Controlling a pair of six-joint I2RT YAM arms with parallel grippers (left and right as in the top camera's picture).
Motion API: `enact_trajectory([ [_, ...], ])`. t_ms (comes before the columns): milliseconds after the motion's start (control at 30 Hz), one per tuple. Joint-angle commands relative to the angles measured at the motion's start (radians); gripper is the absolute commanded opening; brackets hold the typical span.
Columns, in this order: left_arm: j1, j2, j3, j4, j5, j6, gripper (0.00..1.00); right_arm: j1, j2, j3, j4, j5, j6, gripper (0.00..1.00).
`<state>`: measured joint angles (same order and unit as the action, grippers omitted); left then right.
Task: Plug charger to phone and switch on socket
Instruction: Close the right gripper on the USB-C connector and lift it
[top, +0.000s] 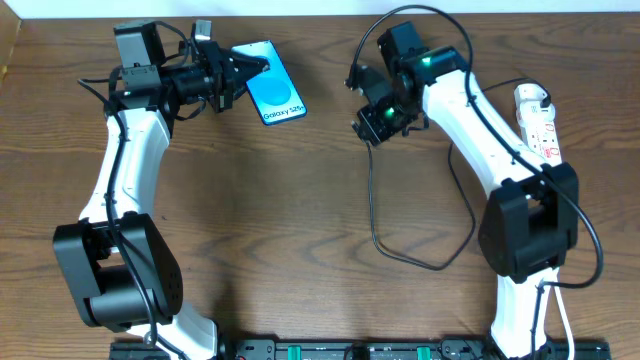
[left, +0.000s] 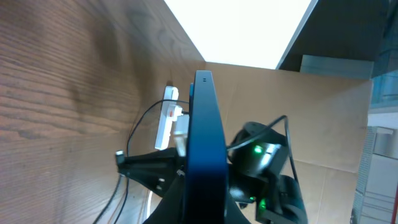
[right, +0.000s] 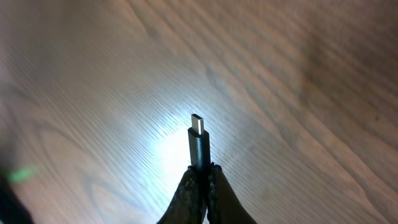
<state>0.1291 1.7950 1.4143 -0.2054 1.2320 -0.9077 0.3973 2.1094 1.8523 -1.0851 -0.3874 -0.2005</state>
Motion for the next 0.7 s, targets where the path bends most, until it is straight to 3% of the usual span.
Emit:
enact_trajectory([
  [0, 0.002, -0.024, 0.008, 0.005, 0.040, 0.017, 0.07, 0.025, 0.074, -0.003, -0.003, 0.045, -0.056, 0.01],
  [400, 0.002, -0.024, 0.008, 0.005, 0.040, 0.017, 0.07, 0.108, 0.204, -0.003, 0.020, 0.165, 0.262, 0.01],
  [667, 0.002, -0.024, 0.008, 0.005, 0.040, 0.017, 0.07, 0.127, 0.245, -0.003, 0.034, 0.180, 0.294, 0.03],
])
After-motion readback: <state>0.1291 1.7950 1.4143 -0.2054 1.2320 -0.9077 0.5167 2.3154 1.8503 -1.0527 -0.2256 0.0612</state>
